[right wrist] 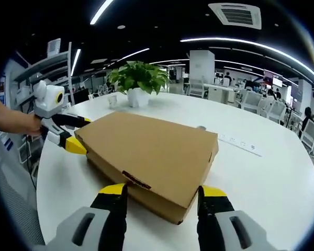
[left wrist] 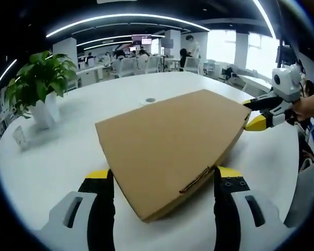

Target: Operate the shoe box by opening the lid, removing the specified soft item, and placing it in the target area until the item is outside and the box remains undamaged.

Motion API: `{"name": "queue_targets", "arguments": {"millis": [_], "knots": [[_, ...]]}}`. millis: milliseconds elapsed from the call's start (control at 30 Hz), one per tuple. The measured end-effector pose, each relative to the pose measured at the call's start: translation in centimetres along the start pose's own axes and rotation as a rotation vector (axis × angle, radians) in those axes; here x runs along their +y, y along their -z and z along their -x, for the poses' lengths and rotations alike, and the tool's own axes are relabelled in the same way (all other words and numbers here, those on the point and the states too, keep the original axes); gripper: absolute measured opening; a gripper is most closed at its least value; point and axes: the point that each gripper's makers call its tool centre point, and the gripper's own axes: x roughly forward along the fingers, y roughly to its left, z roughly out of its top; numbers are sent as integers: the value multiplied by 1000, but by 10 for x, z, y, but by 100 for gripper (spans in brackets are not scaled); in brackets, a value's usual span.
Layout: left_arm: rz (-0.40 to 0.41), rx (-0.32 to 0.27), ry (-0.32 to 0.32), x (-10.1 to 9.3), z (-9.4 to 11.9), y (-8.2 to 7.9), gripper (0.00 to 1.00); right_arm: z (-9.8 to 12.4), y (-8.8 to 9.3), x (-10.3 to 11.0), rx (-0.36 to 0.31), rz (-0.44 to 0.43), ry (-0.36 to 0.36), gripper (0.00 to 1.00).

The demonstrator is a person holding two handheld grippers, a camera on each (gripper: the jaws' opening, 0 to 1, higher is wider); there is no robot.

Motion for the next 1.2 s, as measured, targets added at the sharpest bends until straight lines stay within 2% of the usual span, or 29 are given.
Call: {"name": "queue_targets", "arguments": {"millis": [633,1200], "knots": [[-35,41,43,16,14,10,75,0,0,25,11,-19,19,48],[-47,70,66,36,35,23,75,-2,-1,59,17,-10,15,45]]}}
